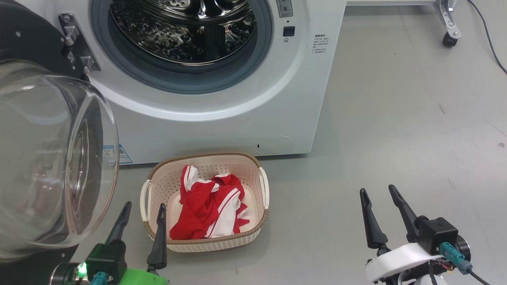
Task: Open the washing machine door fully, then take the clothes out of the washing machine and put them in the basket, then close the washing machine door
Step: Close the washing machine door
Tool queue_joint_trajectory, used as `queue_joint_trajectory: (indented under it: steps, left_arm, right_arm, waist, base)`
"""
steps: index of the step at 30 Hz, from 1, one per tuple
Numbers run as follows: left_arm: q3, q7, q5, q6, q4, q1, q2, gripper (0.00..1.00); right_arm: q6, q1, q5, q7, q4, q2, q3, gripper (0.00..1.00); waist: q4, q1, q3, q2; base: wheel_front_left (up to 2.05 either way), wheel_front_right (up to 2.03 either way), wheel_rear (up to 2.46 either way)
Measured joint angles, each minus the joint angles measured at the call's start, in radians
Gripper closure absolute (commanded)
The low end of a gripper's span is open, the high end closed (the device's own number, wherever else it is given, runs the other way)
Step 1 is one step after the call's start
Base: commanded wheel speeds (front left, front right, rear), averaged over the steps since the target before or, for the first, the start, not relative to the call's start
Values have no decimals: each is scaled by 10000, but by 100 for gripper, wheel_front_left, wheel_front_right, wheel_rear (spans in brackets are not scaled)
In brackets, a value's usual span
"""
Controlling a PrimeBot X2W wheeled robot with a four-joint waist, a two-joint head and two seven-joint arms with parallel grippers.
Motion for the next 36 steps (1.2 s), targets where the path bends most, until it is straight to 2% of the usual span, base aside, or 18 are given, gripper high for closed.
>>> queue_joint_trajectory:
  steps: [21,29,36]
  left_arm:
    - [-161,77,96,0,-109,-8,6,0]
    - [-221,84,176,0,-232,-50,8,0]
    - [-221,-8,178,0,-393,-87,-35,0]
  right_arm:
    - [-31,-1,2,0,-19,4,-125,0]
    - [-58,0,13,0,-94,2,-236,0]
    - [-84,0,-21,0,-209,-2,-418,0]
  waist:
    - [164,0,-37,0]
    - [589,0,-11,0]
    - [1221,0,20,0]
  base:
    - [-3,3,0]
    - [0,0,0]
    - [0,0,0]
